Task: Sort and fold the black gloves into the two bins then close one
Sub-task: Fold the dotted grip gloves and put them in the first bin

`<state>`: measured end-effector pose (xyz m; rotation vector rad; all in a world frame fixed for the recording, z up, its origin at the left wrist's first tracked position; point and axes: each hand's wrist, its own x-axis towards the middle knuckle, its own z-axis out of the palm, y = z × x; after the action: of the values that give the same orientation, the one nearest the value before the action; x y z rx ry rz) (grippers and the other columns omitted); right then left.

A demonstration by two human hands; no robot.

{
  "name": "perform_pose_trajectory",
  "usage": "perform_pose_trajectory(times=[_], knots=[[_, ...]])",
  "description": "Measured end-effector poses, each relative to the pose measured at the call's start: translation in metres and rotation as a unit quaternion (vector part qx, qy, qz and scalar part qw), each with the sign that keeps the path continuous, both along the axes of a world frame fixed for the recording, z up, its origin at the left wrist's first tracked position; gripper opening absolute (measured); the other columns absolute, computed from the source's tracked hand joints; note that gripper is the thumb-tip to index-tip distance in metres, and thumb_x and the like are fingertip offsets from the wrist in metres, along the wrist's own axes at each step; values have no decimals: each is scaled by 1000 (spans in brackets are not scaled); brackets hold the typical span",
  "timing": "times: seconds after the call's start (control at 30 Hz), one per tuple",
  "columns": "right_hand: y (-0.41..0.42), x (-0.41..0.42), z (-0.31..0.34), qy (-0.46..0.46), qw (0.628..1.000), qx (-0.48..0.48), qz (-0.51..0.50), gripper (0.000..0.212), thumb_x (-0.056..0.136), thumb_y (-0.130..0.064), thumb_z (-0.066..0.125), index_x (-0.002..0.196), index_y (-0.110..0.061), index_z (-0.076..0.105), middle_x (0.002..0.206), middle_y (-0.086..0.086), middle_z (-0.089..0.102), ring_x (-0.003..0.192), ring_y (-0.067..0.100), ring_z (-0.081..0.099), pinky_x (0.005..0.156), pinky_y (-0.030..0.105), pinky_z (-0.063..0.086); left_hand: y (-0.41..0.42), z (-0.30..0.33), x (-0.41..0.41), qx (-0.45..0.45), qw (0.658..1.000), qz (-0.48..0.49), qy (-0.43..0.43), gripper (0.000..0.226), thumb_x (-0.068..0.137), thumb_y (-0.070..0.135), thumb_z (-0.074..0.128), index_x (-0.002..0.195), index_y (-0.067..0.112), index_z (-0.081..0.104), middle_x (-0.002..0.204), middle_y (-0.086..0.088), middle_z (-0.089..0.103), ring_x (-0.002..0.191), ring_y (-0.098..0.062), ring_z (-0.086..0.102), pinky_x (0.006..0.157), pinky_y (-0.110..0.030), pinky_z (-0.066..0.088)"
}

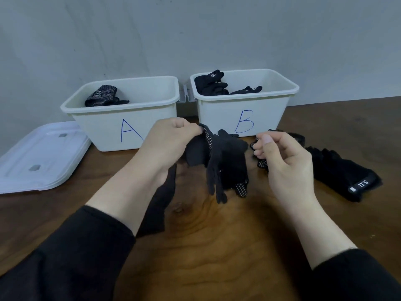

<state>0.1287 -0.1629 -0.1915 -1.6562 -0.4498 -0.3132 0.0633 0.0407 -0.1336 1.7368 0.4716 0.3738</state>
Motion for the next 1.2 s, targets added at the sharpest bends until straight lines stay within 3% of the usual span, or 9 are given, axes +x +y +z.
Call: perform_pose_trajectory(times=[0.1, 0.2, 0.33, 0.43, 0.57, 0.73, 0.9, 1.03, 1.2], knots=[[3, -12, 4, -33, 998, -26, 55, 14, 101, -20, 61, 98, -28, 71, 89, -9, 73, 89, 10, 68, 82, 24, 54, 6, 16, -9, 50, 998, -1, 38, 19, 83, 25, 69, 71, 14, 60, 58, -4, 49, 55, -19, 45, 57, -31, 36], [10, -25, 13, -28, 990, -35, 131, 13, 92, -26, 71, 103, -33, 71, 97, -10, 72, 96, 10, 68, 85, 20, 52, 14, 28, -20, 110, 991, -8, 73, 25, 81, 27, 69, 71, 7, 58, 60, -6, 46, 54, -17, 42, 55, -30, 33], [29, -45, 27, 0, 965, -134, 227, 49, 80, -52, 73, 126, -40, 61, 117, -22, 67, 115, 1, 61, 95, 27, 50, 21, 39, -35, 145, 986, -31, 76, 32, 80, 25, 70, 56, 14, 51, 60, -6, 44, 58, -18, 40, 58, -30, 30], [48, -50, 29, 18, 958, -183, 220, 45, 87, -34, 76, 128, -39, 60, 113, -25, 66, 106, -6, 59, 93, 23, 50, 24, 45, -46, 149, 985, -50, 73, 39, 81, 23, 71, 49, 20, 49, 56, 0, 44, 55, -18, 38, 54, -28, 27], [61, -41, 34, 9, 970, -196, 147, 24, 94, -13, 63, 111, -29, 70, 85, -15, 68, 79, -1, 62, 79, 21, 49, 34, 50, -64, 49, 993, -89, 58, 40, 83, 18, 73, 48, 21, 53, 57, 1, 47, 52, -14, 41, 53, -28, 29], [59, -43, 51, 42, 978, -141, 147, 22, 93, -14, 63, 96, -35, 69, 87, -11, 75, 85, 16, 70, 85, 37, 57, 43, 51, -82, -51, 995, -81, 38, 27, 95, 14, 63, 69, 19, 61, 66, -1, 61, 59, -12, 62, 53, -29, 56], [57, -64, 61, 3, 981, -115, 158, 11, 96, -30, 65, 89, -38, 70, 86, -20, 72, 86, 4, 67, 83, 28, 55, 45, 53, -87, -81, 996, -48, 0, 7, 96, 18, 64, 91, 14, 66, 92, -12, 70, 79, -21, 71, 65, -40, 63], [57, -78, 69, 11, 975, -116, 191, 7, 95, -38, 65, 93, -39, 72, 89, -19, 73, 82, 2, 67, 75, 28, 53, 43, 54, -89, -109, 994, -28, -17, 13, 100, 21, 59, 106, 12, 66, 100, -14, 71, 82, -23, 73, 65, -40, 62], [62, -86, 74, -14, 943, -230, 241, 69, 79, -57, 74, 141, -45, 47, 125, -26, 62, 113, -7, 59, 94, 26, 48, 33, 48, -89, -136, 989, -47, -27, 34, 107, 27, 49, 125, 1, 60, 117, -25, 71, 103, -35, 73, 87, -50, 60]])
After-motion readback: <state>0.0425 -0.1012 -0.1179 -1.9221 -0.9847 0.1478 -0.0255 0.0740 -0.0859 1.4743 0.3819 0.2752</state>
